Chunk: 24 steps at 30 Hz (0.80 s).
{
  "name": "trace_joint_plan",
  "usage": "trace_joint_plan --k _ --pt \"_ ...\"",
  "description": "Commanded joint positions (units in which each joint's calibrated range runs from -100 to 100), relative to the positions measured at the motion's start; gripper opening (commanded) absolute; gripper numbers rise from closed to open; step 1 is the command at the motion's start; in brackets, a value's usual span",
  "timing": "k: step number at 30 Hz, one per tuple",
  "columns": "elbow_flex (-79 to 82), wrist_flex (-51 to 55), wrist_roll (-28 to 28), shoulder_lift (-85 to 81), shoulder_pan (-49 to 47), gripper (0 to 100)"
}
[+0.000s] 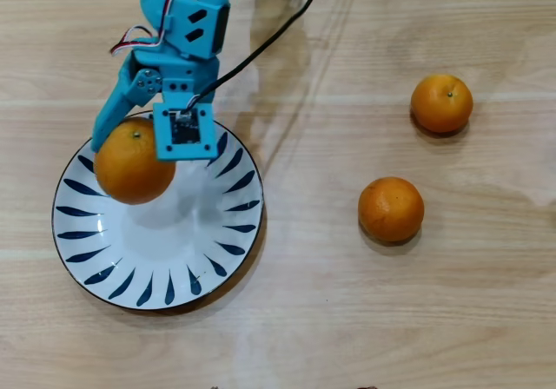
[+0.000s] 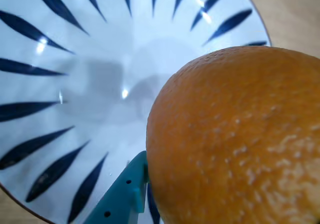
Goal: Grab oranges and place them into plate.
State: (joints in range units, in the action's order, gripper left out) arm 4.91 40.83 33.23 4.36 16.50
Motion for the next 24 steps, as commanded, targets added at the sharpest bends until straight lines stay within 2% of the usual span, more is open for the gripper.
trace_joint_plan --k 1,6,11,24 --pt "-15.2 4.0 -1.3 4.2 3.2 24" --pt "-19.2 4.0 -2.8 8.0 3.9 25" --pt "-19.2 4.4 -2.3 8.9 4.1 33" --pt "-19.1 8.8 -2.8 8.2 3.6 36"
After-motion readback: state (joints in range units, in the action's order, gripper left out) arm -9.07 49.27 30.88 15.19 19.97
